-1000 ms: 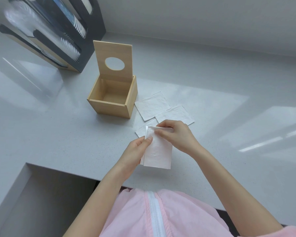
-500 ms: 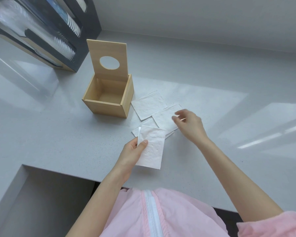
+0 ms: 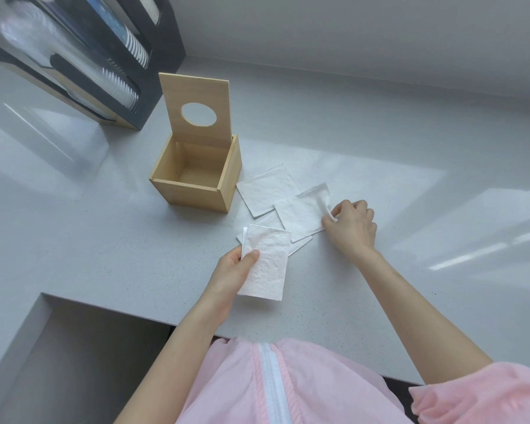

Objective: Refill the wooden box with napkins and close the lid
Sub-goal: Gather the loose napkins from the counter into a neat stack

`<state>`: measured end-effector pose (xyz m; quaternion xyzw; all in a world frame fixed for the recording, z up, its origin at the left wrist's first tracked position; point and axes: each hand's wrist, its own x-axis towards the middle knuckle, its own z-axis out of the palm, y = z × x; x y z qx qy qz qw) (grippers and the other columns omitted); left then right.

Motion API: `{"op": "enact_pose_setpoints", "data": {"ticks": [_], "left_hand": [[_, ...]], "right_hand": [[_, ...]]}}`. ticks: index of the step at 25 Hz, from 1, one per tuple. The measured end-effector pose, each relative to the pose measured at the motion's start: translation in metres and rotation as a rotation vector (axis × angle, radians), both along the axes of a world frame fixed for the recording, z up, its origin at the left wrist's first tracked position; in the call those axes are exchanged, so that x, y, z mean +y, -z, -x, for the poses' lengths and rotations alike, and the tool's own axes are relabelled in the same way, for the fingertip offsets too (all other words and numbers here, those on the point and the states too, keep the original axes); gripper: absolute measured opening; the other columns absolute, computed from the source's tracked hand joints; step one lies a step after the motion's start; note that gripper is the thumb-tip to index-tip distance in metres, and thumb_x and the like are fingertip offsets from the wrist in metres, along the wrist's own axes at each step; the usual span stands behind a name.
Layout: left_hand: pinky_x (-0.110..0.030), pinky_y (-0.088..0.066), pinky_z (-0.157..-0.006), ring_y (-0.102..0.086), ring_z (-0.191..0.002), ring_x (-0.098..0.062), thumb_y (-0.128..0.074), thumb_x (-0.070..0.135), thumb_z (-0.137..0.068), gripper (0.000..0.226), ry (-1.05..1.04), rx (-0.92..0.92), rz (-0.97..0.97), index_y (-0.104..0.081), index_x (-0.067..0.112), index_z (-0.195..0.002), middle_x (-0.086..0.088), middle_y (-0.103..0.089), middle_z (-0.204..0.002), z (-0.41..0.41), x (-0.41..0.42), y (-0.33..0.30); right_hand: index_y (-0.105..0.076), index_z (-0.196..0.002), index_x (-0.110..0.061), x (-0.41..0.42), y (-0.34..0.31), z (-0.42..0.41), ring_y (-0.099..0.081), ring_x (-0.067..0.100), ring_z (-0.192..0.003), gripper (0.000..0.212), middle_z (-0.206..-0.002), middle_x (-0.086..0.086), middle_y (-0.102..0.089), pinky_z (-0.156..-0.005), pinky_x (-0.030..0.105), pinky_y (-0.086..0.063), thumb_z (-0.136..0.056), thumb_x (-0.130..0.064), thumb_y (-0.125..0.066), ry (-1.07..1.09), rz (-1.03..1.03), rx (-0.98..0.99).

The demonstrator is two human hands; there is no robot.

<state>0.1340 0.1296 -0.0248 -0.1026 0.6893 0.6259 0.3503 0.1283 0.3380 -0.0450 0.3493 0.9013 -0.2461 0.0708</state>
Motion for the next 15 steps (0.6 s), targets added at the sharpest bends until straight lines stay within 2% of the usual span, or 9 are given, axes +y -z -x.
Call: {"op": "enact_pose_setpoints", "data": {"ticks": [3,5,8,10,11,13,15], "left_hand": [[-0.028,-0.047,-0.076,-0.063,-0.092,-0.020,-0.044,0.019,-0.096,0.020,0.006,0.006,-0.001,-0.064,0.021,-0.092,-0.003,-0.067,-0.099,-0.002,-0.001,0.000],[-0.030,-0.047,-0.081,-0.063,-0.094,-0.021,-0.044,0.019,-0.096,0.021,0.004,0.000,-0.007,-0.064,0.022,-0.093,-0.004,-0.068,-0.100,-0.002,-0.003,-0.001],[-0.030,-0.048,-0.081,-0.064,-0.093,-0.019,-0.042,0.020,-0.097,0.022,0.004,-0.022,-0.035,-0.064,0.021,-0.096,-0.002,-0.068,-0.099,-0.002,-0.005,-0.002],[-0.030,-0.049,-0.081,-0.065,-0.089,-0.017,-0.040,0.020,-0.097,0.024,0.003,-0.024,-0.048,-0.064,0.021,-0.093,0.000,-0.069,-0.095,-0.001,-0.006,-0.004],[-0.029,-0.049,-0.080,-0.065,-0.087,-0.016,-0.039,0.020,-0.098,0.025,0.004,-0.024,-0.055,-0.064,0.021,-0.093,0.000,-0.069,-0.094,-0.001,-0.007,-0.003],[-0.028,-0.049,-0.079,-0.065,-0.086,-0.015,-0.038,0.020,-0.098,0.027,0.004,-0.026,-0.068,-0.064,0.021,-0.093,0.001,-0.069,-0.094,-0.001,-0.008,-0.002],[-0.029,-0.049,-0.080,-0.065,-0.088,-0.015,-0.036,0.022,-0.099,0.028,0.005,-0.025,-0.075,-0.064,0.020,-0.096,0.001,-0.069,-0.097,-0.001,-0.008,-0.002]], "right_hand": [[-0.053,-0.108,-0.006,-0.005,0.000,-0.002,-0.044,0.032,-0.113,0.022,-0.117,0.012,-0.053,-0.089,0.037,-0.036,-0.088,-0.013,-0.048,0.001,0.012,0.098],[-0.048,-0.111,-0.003,-0.006,-0.005,-0.003,-0.050,0.034,-0.107,0.025,-0.109,0.012,-0.055,-0.081,0.037,-0.038,-0.086,-0.007,-0.047,0.030,0.149,0.208],[-0.043,-0.123,-0.006,-0.009,-0.023,-0.007,-0.054,0.027,-0.098,0.036,-0.112,0.004,-0.053,-0.073,0.026,-0.038,-0.088,-0.009,-0.048,0.060,0.323,0.329],[-0.047,-0.122,-0.011,-0.011,-0.038,-0.013,-0.053,0.021,-0.088,0.034,-0.107,-0.004,-0.052,-0.065,0.019,-0.040,-0.088,-0.011,-0.050,0.054,0.407,0.398],[-0.052,-0.115,-0.013,-0.012,-0.045,-0.017,-0.054,0.022,-0.086,0.026,-0.102,-0.005,-0.054,-0.066,0.018,-0.044,-0.088,-0.012,-0.050,0.054,0.461,0.439],[-0.057,-0.097,-0.014,-0.011,-0.060,-0.025,-0.058,0.027,-0.084,0.011,-0.091,-0.003,-0.059,-0.082,0.035,-0.052,-0.089,-0.012,-0.050,0.046,0.568,0.490],[-0.059,-0.091,-0.007,-0.012,-0.075,-0.033,-0.060,0.020,-0.084,0.011,-0.085,-0.003,-0.060,-0.094,0.045,-0.048,-0.091,-0.011,-0.049,-0.057,0.625,0.465]]}}
